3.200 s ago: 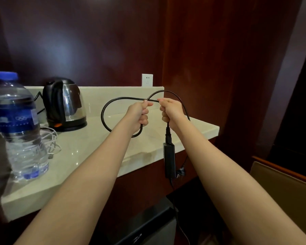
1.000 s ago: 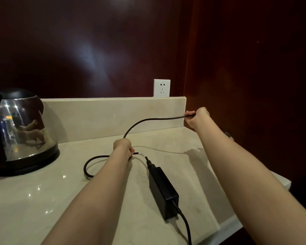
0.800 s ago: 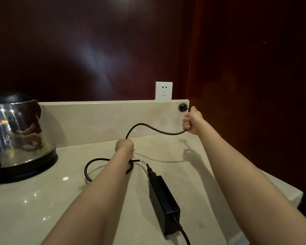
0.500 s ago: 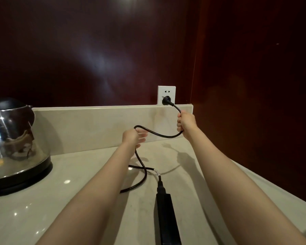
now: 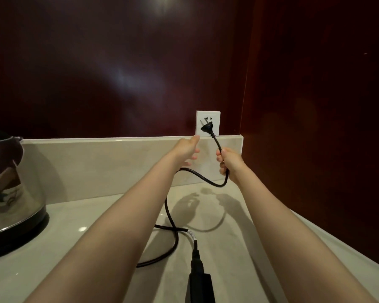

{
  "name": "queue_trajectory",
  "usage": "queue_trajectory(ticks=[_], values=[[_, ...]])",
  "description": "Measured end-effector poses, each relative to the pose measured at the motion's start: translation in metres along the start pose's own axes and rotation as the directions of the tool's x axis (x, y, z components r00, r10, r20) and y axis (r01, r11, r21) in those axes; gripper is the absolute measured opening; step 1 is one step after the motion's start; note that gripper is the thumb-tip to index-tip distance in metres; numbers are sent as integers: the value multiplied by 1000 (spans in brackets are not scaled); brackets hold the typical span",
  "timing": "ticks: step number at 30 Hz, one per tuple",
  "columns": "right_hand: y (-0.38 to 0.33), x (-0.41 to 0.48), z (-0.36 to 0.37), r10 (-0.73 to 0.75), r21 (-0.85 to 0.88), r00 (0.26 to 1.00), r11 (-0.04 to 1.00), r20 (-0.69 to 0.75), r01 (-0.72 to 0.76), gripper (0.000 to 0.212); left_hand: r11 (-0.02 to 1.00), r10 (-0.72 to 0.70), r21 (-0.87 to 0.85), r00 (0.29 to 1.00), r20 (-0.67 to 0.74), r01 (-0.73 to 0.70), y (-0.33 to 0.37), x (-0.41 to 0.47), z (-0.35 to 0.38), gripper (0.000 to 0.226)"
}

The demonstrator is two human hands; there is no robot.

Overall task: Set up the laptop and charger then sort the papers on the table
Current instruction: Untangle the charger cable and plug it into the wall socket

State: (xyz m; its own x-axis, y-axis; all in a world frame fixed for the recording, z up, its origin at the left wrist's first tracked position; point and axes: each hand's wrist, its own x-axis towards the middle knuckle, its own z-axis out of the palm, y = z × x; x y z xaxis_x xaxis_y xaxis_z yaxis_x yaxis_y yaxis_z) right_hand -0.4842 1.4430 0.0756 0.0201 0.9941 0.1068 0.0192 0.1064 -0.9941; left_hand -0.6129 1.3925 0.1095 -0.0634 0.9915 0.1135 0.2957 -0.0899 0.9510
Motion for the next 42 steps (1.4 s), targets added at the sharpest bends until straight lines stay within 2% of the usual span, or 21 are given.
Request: queue_trajectory(ticks=[5, 10, 13, 16, 20, 22, 25, 27, 29, 32, 35, 37, 38, 40, 42], values=[[17, 2, -1, -73, -157, 992, 984, 106, 89, 39, 980, 132, -145, 990, -41, -137, 0, 16, 19, 38], [22, 11, -6, -143, -208, 986, 965, 90, 159, 35, 947, 252, -186, 964, -79, -263, 0, 25, 33, 34], [15, 16, -11, -174, -153, 979, 970, 102, 188, 30, 939, 302, -150, 951, -73, -310, -4, 30, 35, 39], [5, 21, -14, -168, -1, 966, 985, 197, 172, 24, 928, 349, -123, 936, -38, -351, -9, 33, 37, 37], [2, 31, -19, -157, 80, 949, 987, 274, 140, 28, 913, 405, -42, 914, -10, -406, -12, 40, 39, 39], [3, 38, -20, -158, 107, 949, 985, 273, 133, 29, 915, 404, 1, 914, -29, -404, -12, 46, 39, 38], [1, 43, -22, -165, 115, 932, 984, 322, 134, 30, 930, 364, -55, 931, 12, -363, -9, 48, 37, 32], [-2, 47, -24, -169, 57, 929, 986, 330, 159, 30, 948, 307, -95, 951, 42, -302, -11, 52, 37, 32], [-6, 50, -25, -208, -76, 944, 969, 256, 234, 26, 975, 205, -93, 978, 46, -200, -13, 57, 37, 34], [-14, 62, -23, -359, -290, 931, 886, 63, 361, 25, 998, 44, -51, 997, 67, -41, -19, 63, 35, 38], [-21, 75, -20, -468, -493, 877, 792, -111, 360, 23, 1000, -4, -10, 946, 325, 8, -20, 61, 30, 37], [-24, 80, -12, -511, -667, 849, 680, -134, 304, 26, 993, -81, 114, 860, 504, 27, -18, 54, 23, 41], [-27, 79, -12, -543, -741, 831, 605, -116, 292, 28, 982, -119, 186, 827, 549, 18, -14, 49, 22, 44], [-30, 81, -6, -596, -820, 800, 491, -70, 294, 29, 973, -145, 232, 823, 549, 17, -13, 48, 17, 43], [-33, 81, -7, -640, -863, 768, 402, -26, 307, 30, 980, -123, 198, 833, 540, 17, -13, 50, 14, 40]])
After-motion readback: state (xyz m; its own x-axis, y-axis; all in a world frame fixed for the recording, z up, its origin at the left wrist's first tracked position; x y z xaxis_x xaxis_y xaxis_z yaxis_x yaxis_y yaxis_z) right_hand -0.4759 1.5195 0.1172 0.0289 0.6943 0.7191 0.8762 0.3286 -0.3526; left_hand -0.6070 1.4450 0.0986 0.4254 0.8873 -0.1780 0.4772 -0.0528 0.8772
